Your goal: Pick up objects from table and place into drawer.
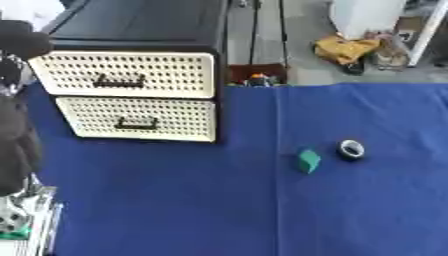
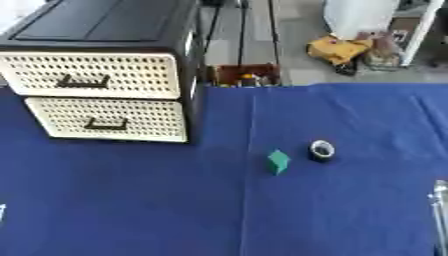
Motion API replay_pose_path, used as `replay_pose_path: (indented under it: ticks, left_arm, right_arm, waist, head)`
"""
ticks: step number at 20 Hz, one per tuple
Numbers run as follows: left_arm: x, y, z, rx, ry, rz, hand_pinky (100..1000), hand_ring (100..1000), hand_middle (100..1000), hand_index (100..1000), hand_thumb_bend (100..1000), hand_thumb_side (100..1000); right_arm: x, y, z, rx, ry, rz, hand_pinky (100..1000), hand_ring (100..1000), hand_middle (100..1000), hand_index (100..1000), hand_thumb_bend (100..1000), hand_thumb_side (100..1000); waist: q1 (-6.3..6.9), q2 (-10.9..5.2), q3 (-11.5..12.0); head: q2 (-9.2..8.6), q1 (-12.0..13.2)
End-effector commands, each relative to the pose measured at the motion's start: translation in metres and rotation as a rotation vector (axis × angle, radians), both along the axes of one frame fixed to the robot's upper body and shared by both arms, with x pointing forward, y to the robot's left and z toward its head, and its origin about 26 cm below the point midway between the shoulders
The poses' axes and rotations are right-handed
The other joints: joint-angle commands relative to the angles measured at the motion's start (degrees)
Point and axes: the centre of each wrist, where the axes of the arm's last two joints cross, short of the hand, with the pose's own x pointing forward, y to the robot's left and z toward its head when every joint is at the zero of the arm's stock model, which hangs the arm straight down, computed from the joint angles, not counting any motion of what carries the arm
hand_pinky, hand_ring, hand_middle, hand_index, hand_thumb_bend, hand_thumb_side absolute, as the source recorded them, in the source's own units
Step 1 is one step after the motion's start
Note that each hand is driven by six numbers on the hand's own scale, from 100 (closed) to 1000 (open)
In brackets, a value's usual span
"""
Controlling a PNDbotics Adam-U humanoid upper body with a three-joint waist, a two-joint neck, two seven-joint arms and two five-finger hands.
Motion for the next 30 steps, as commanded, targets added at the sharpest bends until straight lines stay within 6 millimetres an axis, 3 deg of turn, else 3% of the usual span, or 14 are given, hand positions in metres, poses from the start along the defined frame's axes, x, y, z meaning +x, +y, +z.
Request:
replay_pose_path:
  ticks: [1,10,19,21,25,26,28,30]
  left_arm:
    - [-0.004,0.014,0.019,0.094,-0.058,0.156,656,643,642,832,391,899]
    - [-0.013,0.029,0.067,0.425,-0.016,0.733,594,633,664,908,414,813]
    - [-0.022,0.039,0.089,0.780,0.342,0.879,585,630,687,988,369,882]
    - [-0.023,0.040,0.092,0.851,0.416,0.868,564,609,639,989,368,848]
    - [-0.026,0.044,0.099,0.912,0.493,0.864,354,408,437,985,412,649]
    - [-0.027,0.045,0.100,0.928,0.512,0.863,344,398,427,985,412,641]
    - [-0.028,0.048,0.103,0.965,0.555,0.875,239,290,292,983,431,556]
    - [-0.029,0.052,0.105,1.001,0.595,0.900,163,201,221,971,458,511]
  right_arm:
    - [-0.004,-0.001,0.006,-0.005,-0.021,0.002,740,736,716,870,100,929]
    - [-0.004,-0.002,0.003,-0.014,-0.005,-0.001,741,737,716,870,100,928]
    - [-0.004,-0.002,0.000,-0.026,0.008,0.006,742,737,715,870,100,929]
    - [-0.004,-0.001,0.000,-0.028,0.012,0.008,742,738,715,870,100,929]
    - [-0.004,-0.001,-0.002,-0.033,0.019,0.010,742,738,715,871,100,928]
    - [-0.004,-0.002,-0.002,-0.034,0.020,0.010,742,738,715,871,100,928]
    - [-0.004,-0.002,-0.002,-0.037,0.023,0.011,743,738,715,870,100,929]
    - [-0.004,-0.002,-0.003,-0.041,0.026,0.012,743,738,714,871,100,930]
  waist:
    - [0.17,-1.66,0.16]
    - [1.01,-2.48,-0.12]
    - [1.79,-3.03,-0.89]
    - [1.96,-3.09,-0.95]
    - [2.14,-3.21,-1.17]
    - [2.19,-3.24,-1.23]
    - [2.38,-3.29,-1.32]
    - [2.54,-3.29,-1.34]
  head:
    - [-0.46,-0.10]
    - [0.03,-0.10]
    - [0.27,0.51]
    - [0.30,0.60]
    - [0.18,0.70]
    - [0.20,0.73]
    - [0.28,0.73]
    - [0.35,0.77]
